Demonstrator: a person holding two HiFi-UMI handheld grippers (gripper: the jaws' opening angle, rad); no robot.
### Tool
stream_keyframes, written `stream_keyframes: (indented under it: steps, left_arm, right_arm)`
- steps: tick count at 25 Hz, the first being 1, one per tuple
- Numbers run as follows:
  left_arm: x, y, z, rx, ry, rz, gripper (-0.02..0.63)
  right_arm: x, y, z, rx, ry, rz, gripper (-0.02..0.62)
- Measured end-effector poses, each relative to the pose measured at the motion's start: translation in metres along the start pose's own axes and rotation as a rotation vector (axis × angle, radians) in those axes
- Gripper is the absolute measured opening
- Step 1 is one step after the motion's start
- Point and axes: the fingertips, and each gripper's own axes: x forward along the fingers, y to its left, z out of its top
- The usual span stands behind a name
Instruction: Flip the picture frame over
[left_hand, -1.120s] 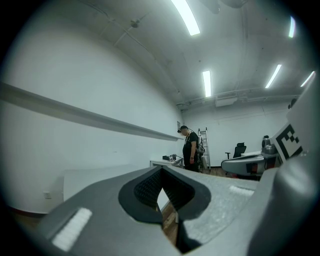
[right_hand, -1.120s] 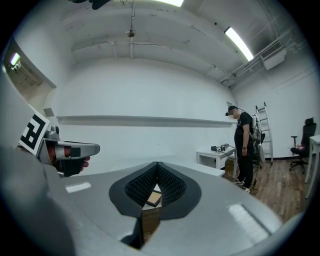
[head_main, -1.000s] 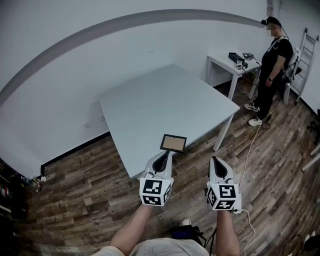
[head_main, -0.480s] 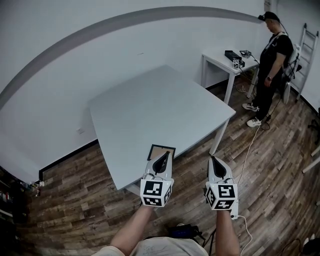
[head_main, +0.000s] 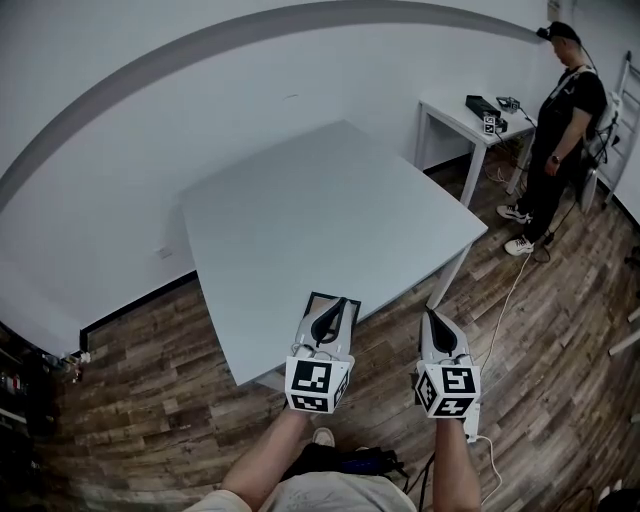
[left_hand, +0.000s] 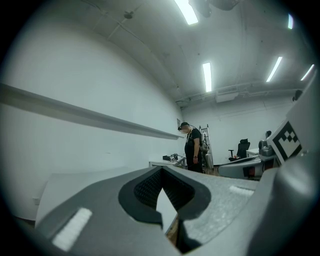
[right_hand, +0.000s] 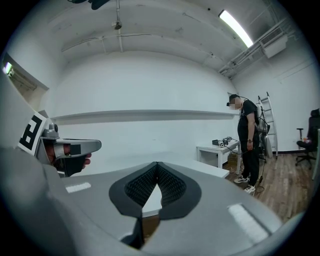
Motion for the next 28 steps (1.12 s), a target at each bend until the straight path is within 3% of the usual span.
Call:
stream_keyframes:
  steps: [10,19,23,28]
  left_arm:
    - [0.002,0.049,-0.027,-0.021,0.005,-0.016,0.0]
    - [-0.008,0.06,-0.053,-0.001,-0.05,-0.005,0.0]
    - [-0.005,0.063,-0.074,-0.017,0.018,-0.009,0.0]
    - [0.0,0.071,-0.093,-0.025,0.021,0.017,0.0]
  right_arm:
    - [0.048,0.042,-0.035,0.076,0.101,0.037,0.025]
    - [0.069,0.077,-0.105,0.204,0.231,0.149,0.026]
    - [0.077,0.086,-0.139,0.271,0.267,0.183,0.029]
    - [0.086,0.097,-0.184,0.439,0.329,0.261,0.128]
